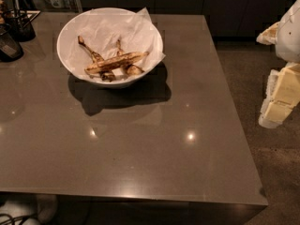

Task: Pick banana from white bowl

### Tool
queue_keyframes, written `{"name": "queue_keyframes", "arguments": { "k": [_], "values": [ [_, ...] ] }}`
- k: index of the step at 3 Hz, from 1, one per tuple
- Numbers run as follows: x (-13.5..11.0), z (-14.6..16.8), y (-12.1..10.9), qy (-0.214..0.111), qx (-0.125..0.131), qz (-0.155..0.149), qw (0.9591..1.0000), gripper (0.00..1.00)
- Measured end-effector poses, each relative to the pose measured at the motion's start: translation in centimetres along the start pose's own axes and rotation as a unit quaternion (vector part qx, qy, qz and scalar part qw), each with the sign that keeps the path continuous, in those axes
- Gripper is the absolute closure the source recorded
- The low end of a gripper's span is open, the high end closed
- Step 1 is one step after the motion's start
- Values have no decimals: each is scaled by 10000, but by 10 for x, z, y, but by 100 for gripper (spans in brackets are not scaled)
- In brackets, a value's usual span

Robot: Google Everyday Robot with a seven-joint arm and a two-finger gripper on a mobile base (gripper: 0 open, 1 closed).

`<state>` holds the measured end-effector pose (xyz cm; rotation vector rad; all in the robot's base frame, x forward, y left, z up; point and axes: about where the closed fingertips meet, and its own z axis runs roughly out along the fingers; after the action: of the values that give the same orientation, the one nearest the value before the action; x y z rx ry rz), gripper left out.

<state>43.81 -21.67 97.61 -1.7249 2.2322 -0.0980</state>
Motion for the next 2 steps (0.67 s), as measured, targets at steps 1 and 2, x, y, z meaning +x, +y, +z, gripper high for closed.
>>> {"name": "queue_keyframes", "arguments": {
  "k": [1,2],
  "values": [
    [0,0,0,0,0,0,10000,0],
    [-13,1,-9,29,-12,-177,9998,0]
  ]
}}
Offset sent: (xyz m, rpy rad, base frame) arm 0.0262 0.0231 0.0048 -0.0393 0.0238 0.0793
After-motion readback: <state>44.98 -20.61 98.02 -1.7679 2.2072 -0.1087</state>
